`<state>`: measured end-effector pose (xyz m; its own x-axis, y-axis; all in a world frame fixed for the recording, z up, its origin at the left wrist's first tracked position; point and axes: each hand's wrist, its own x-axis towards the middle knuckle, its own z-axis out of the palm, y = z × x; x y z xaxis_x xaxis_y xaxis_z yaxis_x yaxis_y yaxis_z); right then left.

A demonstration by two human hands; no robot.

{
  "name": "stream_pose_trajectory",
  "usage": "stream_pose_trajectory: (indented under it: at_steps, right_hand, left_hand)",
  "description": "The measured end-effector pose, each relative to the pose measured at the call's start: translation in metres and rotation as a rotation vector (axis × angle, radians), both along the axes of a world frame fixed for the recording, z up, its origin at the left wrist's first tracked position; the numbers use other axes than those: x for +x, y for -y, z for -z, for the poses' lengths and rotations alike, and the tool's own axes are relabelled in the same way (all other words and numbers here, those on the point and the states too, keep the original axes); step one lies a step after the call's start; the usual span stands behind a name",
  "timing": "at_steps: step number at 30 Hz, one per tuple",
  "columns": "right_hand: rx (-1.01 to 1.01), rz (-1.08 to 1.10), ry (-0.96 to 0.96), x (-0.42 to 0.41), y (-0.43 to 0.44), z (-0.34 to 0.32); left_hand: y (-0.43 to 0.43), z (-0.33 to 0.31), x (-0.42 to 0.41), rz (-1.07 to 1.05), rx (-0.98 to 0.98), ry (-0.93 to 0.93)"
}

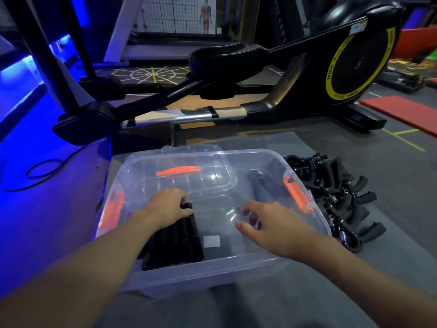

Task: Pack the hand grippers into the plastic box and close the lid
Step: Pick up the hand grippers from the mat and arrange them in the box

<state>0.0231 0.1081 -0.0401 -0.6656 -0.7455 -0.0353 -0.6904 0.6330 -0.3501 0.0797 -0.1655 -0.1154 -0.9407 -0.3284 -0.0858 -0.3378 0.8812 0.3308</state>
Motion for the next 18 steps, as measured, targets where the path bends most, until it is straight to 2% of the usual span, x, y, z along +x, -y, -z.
stream_pose_trajectory:
  at_steps: [13, 18]
  right_hand:
    - [0.007, -0.011, 0.002, 0.0, -0.001, -0.001]
    - [-0.005, -0.011, 0.004, 0.0, -0.001, -0.001]
  left_hand:
    - [0.002, 0.004, 0.001, 0.0, -0.013, 0.011]
    - [-0.006, -0.006, -0.003, 0.006, -0.096, 0.071]
